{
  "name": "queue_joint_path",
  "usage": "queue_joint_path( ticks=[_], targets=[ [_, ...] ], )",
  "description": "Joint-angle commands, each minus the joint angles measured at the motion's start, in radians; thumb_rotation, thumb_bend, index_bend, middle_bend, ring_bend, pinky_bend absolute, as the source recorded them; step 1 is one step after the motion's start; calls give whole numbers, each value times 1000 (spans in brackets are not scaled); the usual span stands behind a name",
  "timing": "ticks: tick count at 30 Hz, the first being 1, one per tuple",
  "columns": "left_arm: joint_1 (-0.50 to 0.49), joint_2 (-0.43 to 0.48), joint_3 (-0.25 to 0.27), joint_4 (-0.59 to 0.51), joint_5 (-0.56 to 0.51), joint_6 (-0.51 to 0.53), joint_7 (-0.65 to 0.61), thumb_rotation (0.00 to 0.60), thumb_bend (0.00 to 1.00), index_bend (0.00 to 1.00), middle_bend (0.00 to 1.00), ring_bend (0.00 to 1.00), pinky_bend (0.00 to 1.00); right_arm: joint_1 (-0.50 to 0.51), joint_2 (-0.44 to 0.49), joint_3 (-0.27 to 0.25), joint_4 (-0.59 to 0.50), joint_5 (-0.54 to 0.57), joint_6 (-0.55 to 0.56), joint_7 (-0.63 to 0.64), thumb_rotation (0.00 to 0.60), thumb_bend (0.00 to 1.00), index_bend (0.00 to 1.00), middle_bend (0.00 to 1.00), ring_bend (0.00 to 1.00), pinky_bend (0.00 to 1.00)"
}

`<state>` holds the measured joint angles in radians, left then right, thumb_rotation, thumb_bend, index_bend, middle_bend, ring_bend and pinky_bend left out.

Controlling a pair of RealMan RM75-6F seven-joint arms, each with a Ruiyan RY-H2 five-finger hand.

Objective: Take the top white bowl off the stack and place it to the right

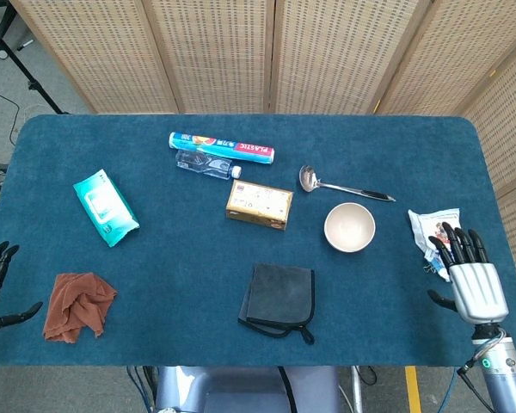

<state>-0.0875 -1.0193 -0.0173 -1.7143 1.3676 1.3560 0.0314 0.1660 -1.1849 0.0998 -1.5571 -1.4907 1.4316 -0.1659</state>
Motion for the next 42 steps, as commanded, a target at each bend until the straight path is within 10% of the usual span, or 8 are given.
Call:
queue_joint_path(
  ticks=[1,20,42],
  targets=[
    [0,-3,2,-2,6,3,6,423,167,0,0,0,0,-26,-9,-6,10,2,37,28,600,105,138,0,0,0],
    [1,-16,7,-7,8,4,33,424,167,0,0,0,0,-36,-13,-13,45,-54,86,95,600,105,138,0,0,0],
    [-1,-8,-4,16,-22,-14,-8,424,167,0,0,0,0,174,-76,93,15,20,-149,-49,600,153,144,0,0,0]
  ],
)
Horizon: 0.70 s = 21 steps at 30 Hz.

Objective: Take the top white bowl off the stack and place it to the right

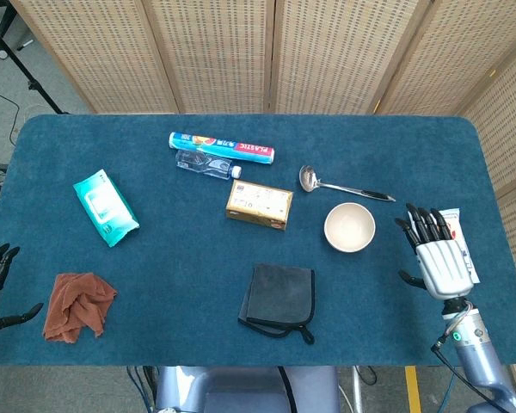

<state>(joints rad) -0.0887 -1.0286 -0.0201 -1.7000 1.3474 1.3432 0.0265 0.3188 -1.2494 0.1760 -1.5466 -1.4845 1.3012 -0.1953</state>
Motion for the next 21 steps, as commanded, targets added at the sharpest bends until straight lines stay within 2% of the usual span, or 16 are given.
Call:
queue_joint_path(
  ticks=[1,11,15,21],
  targets=[
    [0,1,-1,2,-2,-3,-6,424,167,0,0,0,0,32,-15,24,4,21,-27,-30,600,168,156,0,0,0],
    [0,6,-3,4,-6,-4,-19,422,167,0,0,0,0,89,-39,62,7,67,-59,-82,600,195,205,3,0,0],
    [0,7,-4,3,-5,-4,-21,423,167,0,0,0,0,96,-40,65,5,81,-56,-94,600,208,268,73,0,0],
    [1,7,-4,1,-5,-3,-18,423,167,0,0,0,0,103,-47,59,13,79,-43,-98,600,208,274,113,0,0]
  ],
)
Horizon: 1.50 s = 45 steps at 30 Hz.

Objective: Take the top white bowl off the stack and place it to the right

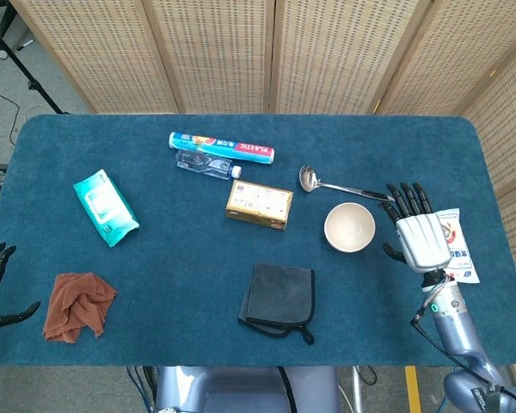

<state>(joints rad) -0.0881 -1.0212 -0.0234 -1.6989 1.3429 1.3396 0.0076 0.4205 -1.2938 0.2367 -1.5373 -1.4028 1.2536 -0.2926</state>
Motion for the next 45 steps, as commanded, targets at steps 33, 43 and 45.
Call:
queue_joint_path(
  ticks=[33,43,45],
  targets=[
    [-2,-1,0,5,-9,-14,-10,422,167,0,0,0,0,155,-177,27,240,65,-106,34,600,260,426,121,0,0],
    [-7,-13,3,23,-25,-38,-11,424,167,0,0,0,0,203,-202,40,328,105,-161,34,600,260,426,110,0,0],
    [-8,-15,3,26,-27,-41,-11,423,167,0,0,0,0,209,-205,40,341,113,-171,34,600,260,426,110,0,0]
  ],
)
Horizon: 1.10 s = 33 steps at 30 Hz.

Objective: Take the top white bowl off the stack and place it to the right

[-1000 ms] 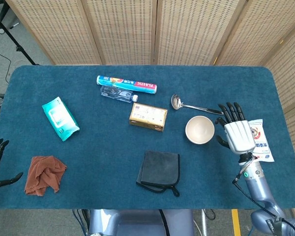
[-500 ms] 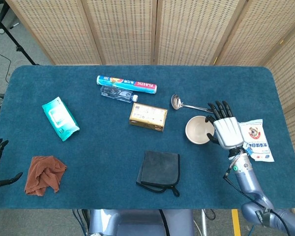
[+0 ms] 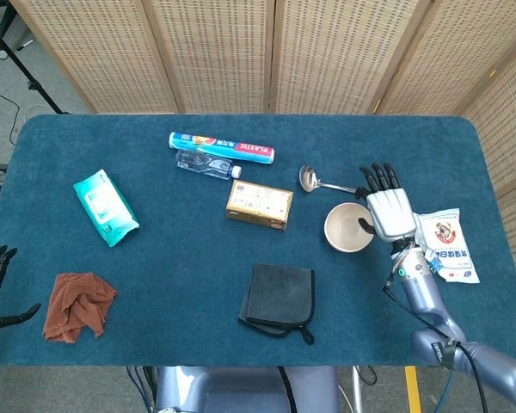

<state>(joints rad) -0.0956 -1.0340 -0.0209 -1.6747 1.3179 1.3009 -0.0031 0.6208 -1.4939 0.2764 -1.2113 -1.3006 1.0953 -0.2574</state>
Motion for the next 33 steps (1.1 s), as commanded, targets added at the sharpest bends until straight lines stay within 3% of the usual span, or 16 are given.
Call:
queue_joint_path(
  ticks=[1,11,33],
  targets=[
    [-1,-3,0,3,-2,-4,-1,423,167,0,0,0,0,12,-7,0,22,13,-16,-1,600,260,426,110,0,0],
    [-2,-6,1,8,-3,-7,-1,422,167,0,0,0,0,35,-24,-9,63,35,-45,-3,600,311,426,110,0,0],
    [-3,-6,3,7,-1,-11,-6,425,167,0,0,0,0,74,-57,-20,116,77,-91,-24,600,311,426,110,0,0]
  ],
)
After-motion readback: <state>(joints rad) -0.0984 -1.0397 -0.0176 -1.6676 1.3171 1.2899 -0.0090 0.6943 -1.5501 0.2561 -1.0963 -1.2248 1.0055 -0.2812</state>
